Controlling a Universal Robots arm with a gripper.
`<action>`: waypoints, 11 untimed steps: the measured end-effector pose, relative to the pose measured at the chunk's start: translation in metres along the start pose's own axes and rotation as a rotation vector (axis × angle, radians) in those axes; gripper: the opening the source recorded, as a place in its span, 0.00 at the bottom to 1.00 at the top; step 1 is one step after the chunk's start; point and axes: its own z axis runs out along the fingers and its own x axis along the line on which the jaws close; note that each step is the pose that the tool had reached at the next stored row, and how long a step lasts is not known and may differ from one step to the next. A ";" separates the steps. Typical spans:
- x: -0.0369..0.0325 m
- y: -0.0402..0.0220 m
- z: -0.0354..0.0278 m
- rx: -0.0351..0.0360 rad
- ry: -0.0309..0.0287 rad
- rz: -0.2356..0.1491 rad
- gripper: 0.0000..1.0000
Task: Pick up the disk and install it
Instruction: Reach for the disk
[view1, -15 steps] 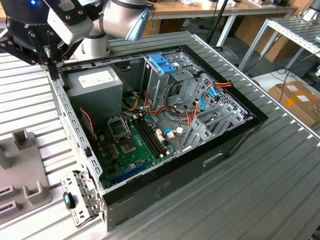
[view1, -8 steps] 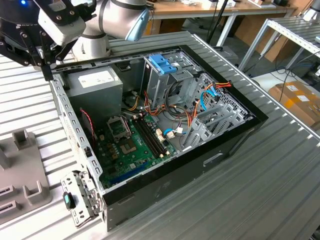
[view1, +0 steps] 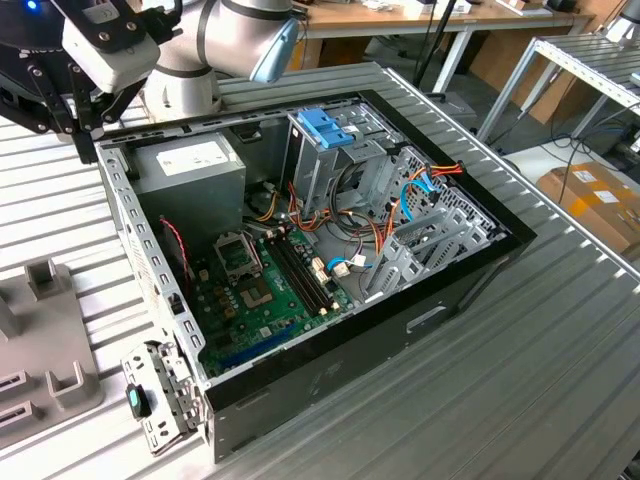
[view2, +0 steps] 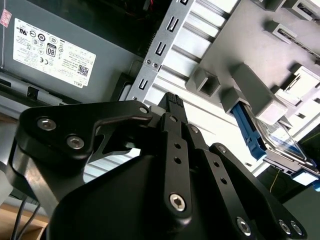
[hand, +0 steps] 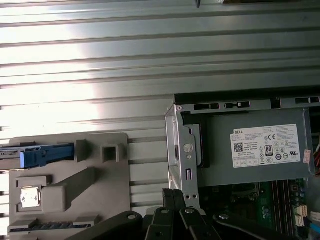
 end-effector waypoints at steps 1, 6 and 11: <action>0.0000 0.0000 0.0000 0.0000 0.0000 0.000 0.11; 0.0000 0.0000 0.0000 -0.0001 0.0000 0.000 0.11; 0.0033 -0.0003 -0.0001 0.0000 0.0000 0.000 0.11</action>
